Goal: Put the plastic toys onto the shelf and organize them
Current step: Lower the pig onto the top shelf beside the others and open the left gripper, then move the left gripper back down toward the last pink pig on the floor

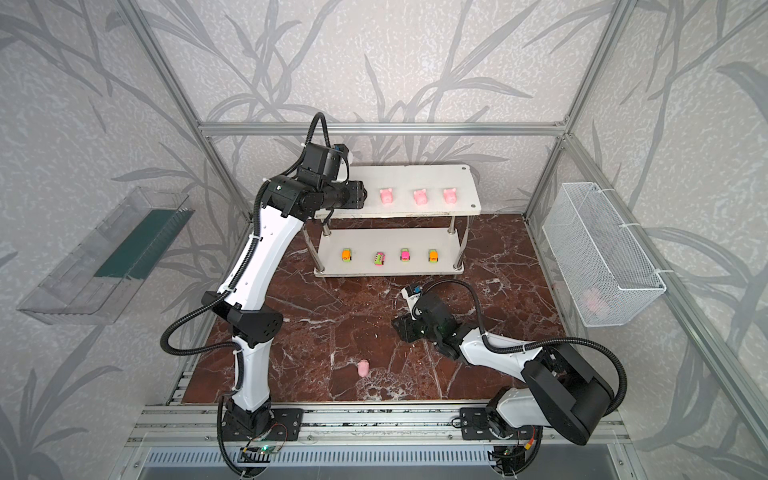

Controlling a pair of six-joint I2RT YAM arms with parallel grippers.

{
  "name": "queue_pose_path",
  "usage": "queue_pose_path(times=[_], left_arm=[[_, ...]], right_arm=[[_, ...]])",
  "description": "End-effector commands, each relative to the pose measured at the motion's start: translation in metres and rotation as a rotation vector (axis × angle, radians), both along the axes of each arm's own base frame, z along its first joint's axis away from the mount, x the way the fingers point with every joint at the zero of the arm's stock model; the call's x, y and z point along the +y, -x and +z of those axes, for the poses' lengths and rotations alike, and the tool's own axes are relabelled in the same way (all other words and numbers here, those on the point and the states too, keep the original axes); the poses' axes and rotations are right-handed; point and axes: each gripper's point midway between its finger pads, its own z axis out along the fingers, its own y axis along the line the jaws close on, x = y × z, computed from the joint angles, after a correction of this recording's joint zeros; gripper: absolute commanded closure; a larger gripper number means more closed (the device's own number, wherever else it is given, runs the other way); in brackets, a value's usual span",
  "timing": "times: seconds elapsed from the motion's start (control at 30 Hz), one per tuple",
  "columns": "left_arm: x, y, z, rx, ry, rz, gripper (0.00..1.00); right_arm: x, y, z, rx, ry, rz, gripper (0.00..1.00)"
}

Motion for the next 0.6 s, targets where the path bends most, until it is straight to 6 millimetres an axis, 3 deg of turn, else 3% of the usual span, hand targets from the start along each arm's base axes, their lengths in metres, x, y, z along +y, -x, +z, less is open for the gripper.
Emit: queue_pose_path(times=[0.0, 0.17, 0.33, 0.47, 0.57], left_arm=[[0.014, 0.009, 0.039, -0.096, 0.01, 0.009, 0.41], [0.033, 0.022, 0.077, -0.195, 0.004, 0.034, 0.37], [0.054, 0.058, 0.116, -0.275, 0.024, 0.047, 0.37], [0.07, 0.101, 0.121, -0.306, 0.031, 0.046, 0.37], [0.093, 0.135, 0.11, -0.326, 0.024, 0.08, 0.37]], right_arm=[[0.004, -0.005, 0.01, -0.01, -0.024, -0.004, 0.48], [0.004, -0.005, 0.016, -0.019, -0.037, -0.007, 0.48], [0.002, -0.003, 0.017, -0.016, -0.033, -0.011, 0.48], [-0.002, 0.003, 0.033, -0.03, -0.054, -0.007, 0.48], [-0.01, 0.005, 0.044, -0.062, -0.032, -0.016, 0.48]])
